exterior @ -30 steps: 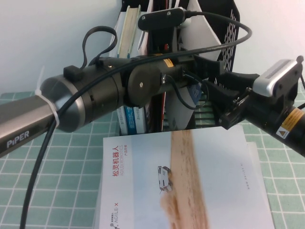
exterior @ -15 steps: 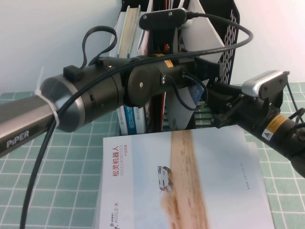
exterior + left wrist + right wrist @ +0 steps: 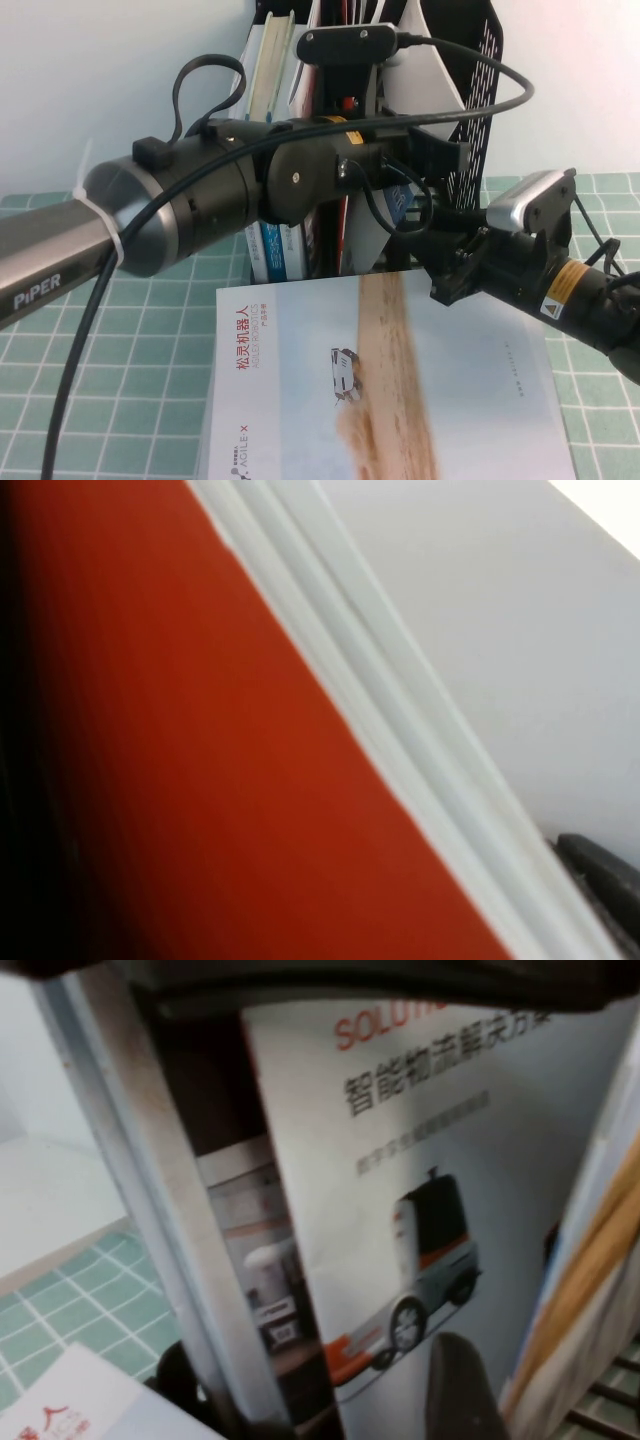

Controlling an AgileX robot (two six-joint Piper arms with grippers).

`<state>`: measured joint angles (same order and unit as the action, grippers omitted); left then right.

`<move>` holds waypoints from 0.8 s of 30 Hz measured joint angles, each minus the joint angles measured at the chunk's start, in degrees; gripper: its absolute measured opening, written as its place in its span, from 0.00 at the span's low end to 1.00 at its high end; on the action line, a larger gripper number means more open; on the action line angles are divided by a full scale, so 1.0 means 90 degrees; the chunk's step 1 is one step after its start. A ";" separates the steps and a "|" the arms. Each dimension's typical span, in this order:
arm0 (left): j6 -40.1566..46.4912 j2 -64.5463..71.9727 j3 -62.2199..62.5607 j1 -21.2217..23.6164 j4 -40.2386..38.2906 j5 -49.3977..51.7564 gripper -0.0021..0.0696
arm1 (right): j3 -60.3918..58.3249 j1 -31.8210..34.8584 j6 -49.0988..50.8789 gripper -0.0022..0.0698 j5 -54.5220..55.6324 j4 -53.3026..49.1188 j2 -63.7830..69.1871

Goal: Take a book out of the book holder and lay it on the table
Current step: Hold the bookshelf, then pick up the right side book from the book shelf

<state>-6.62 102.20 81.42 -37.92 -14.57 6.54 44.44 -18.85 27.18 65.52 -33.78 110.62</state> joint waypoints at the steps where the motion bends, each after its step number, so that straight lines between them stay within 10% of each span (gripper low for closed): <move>1: 0.0000 0.0000 0.0000 0.0000 0.0012 0.0011 0.03 | 0.0000 0.0000 0.0029 0.54 0.0000 -0.0074 0.0000; 24: 0.0015 0.0000 0.0000 0.0010 0.0136 -0.0037 0.03 | 0.0276 -0.0051 0.1030 0.67 -0.0147 0.0283 0.0000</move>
<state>-6.48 102.20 81.42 -37.83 -13.34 6.21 46.92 -19.31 36.46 64.20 -31.24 110.62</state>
